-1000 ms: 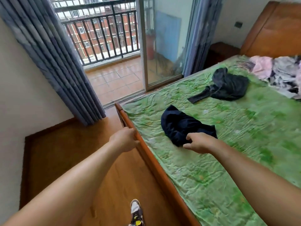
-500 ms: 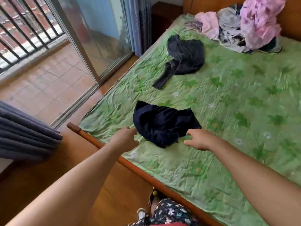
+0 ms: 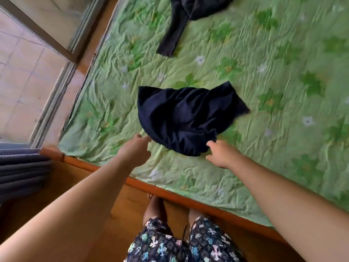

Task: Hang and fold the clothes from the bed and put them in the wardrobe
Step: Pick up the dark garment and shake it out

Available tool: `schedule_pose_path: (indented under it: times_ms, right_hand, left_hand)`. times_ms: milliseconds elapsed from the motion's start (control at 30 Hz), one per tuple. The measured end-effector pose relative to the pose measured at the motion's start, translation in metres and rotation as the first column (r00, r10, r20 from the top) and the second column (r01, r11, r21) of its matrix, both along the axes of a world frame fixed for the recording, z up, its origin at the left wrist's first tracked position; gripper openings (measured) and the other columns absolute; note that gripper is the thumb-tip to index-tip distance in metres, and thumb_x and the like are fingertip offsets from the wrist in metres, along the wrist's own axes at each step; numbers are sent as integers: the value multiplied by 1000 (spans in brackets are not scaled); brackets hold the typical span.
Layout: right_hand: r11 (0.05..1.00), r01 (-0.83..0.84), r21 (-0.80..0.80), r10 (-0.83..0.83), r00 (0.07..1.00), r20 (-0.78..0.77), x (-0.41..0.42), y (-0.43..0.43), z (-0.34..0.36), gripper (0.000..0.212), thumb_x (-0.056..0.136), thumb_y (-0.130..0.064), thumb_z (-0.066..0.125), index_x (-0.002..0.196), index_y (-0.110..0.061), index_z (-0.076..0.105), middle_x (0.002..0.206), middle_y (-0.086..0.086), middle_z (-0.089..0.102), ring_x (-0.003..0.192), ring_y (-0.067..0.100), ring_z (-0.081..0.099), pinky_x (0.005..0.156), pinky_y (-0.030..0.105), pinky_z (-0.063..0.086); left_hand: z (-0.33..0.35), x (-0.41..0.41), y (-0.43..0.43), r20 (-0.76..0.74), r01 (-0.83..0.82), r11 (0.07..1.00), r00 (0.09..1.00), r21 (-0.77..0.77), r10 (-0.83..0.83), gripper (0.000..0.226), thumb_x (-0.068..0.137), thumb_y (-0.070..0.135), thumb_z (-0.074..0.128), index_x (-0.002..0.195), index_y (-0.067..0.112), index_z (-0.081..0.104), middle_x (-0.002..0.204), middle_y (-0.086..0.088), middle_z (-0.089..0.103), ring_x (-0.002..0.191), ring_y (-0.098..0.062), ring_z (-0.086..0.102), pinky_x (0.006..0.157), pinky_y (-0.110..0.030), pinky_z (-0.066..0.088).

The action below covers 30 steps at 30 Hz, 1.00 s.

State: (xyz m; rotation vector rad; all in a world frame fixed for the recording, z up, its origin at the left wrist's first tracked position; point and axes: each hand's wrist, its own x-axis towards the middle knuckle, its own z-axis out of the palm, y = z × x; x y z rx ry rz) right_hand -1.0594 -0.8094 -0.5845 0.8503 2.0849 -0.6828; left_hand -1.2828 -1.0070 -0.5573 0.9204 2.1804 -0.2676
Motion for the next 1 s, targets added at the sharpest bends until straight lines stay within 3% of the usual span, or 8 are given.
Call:
schedule_pose_path:
  times_ms: [200,300,400,467,667,767,900,1000]
  right_hand:
    - [995,-6,101,20,990,-139,-48,-67,-77,76,94,-42,61,154,-26,17,156,10,16,141,34,22,103,49,43]
    - [992,8,124,2,997,-80,-71,-95,-115,86,96,-46,58,158,-30,0,162,9,-6,151,37,-1,114,63,26]
    - [946,50,319,-23,996,-88,-88,-103,-135,69,95,-23,59,152,-27,22,152,11,25,140,39,24,108,65,30]
    - [899,120,422,-40,980,-194,-95,-91,-138,48,91,-12,57,136,-24,45,126,7,52,118,35,47,97,54,38]
    - [810,581,87,-475,735,-484,-97,-13,-99,27,95,-20,43,121,-19,50,104,19,67,94,41,61,69,38,30]
    - [842,527,115,-392,744,-541,-89,11,-56,28,98,-38,47,120,-21,46,93,15,68,90,40,63,67,40,40]
    - [939,265,219,-145,884,-445,-74,40,36,84,75,-90,38,138,-36,28,111,6,57,91,33,63,69,42,51]
    - [908,185,375,-9,905,-425,-67,54,97,70,85,-71,55,140,-40,26,113,4,49,82,36,64,63,43,53]
  left_hand:
    - [-89,-45,13,56,109,991,993,-72,-105,62,90,15,56,148,24,34,131,-16,45,117,-37,53,93,-50,51]
    - [-124,-57,20,46,151,987,988,-61,-148,74,89,7,49,153,28,19,142,-20,37,126,-41,44,99,-53,46]
    - [-145,-67,27,26,178,984,984,16,-178,84,85,0,50,154,35,16,137,-17,37,124,-40,42,96,-51,47]
    - [-150,-76,33,-17,203,971,979,124,-203,83,82,-2,53,151,34,26,126,-13,43,118,-38,44,94,-47,47]
    - [-128,-91,75,-166,352,882,935,315,-313,32,94,20,58,125,24,58,115,-3,58,113,-30,48,90,-41,40]
    - [-94,-91,99,-83,236,873,972,427,-222,30,94,21,52,122,17,58,120,-10,51,116,-33,42,95,-47,42]
    - [-11,-95,135,152,-43,805,987,591,-59,17,91,20,45,103,12,53,97,-5,52,91,-32,54,70,-39,40]
    - [62,-95,158,207,-136,742,978,657,-4,17,86,27,35,99,23,44,73,4,50,67,-26,52,56,-37,35]
